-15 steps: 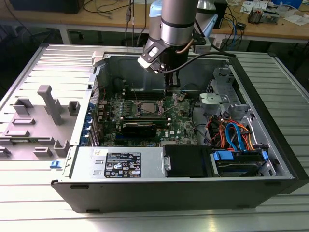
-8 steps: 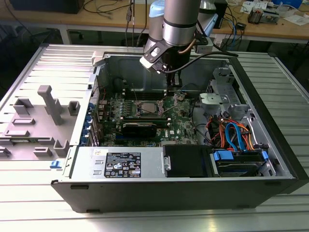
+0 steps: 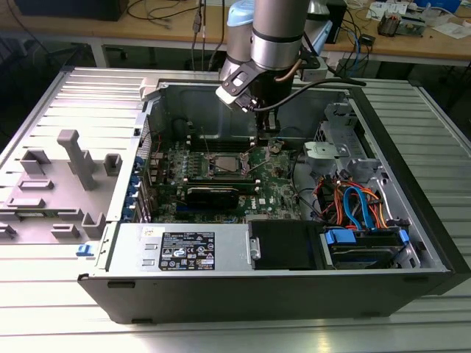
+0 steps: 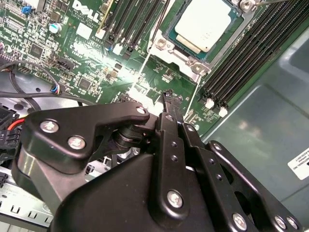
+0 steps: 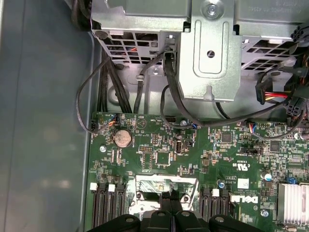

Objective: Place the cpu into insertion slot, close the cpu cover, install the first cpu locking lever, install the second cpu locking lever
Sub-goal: 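Close the cpu cover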

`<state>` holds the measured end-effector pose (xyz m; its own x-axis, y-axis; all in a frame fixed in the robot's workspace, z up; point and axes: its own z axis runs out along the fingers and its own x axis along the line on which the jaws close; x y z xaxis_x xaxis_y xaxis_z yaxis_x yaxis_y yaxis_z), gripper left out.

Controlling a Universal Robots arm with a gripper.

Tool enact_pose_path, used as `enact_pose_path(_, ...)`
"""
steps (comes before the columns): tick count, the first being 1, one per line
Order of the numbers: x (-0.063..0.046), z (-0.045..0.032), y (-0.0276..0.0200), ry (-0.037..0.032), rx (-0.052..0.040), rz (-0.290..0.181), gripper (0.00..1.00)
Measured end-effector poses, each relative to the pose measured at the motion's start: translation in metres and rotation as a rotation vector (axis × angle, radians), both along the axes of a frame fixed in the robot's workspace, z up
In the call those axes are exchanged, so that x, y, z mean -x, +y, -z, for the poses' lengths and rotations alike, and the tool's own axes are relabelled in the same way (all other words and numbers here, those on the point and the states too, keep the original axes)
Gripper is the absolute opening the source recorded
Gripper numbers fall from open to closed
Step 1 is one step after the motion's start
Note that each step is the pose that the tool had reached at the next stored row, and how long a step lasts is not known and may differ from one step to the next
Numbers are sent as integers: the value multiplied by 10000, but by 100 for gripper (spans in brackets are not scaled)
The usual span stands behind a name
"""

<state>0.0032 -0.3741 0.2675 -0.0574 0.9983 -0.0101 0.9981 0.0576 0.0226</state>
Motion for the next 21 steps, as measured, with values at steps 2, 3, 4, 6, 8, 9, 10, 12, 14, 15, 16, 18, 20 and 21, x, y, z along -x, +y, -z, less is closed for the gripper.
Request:
enact_pose_path(2, -8, 0, 0, 0, 0, 0, 11)
enact_pose_path(3, -14, 0, 0, 0, -1, 0, 11)
enact_pose_path(4, -18, 1, 1, 0, -2, 0, 11)
enact_pose_path(6, -33, 0, 2, 0, -1, 1, 11)
enact_pose_path(8, -48, 0, 3, 0, -1, 0, 11)
enact_pose_path(9, -54, 0, 3, 1, -1, 1, 11)
enact_pose_path(10, -69, 0, 4, 0, -1, 1, 11)
enact_pose_path(12, -87, 0, 7, 0, 0, 0, 11)
enact_pose_path(14, -104, 0, 9, 0, -1, 0, 11)
enact_pose_path(15, -130, 0, 13, 0, 0, 0, 11)
enact_pose_path(16, -159, 0, 16, 0, -1, 1, 11)
enact_pose_path(18, -242, 1, 19, 0, -2, 0, 11)
enact_pose_path(20, -258, 0, 18, 0, 0, 0, 11)
enact_pose_path(21, -265, 1, 18, 0, -1, 1, 11)
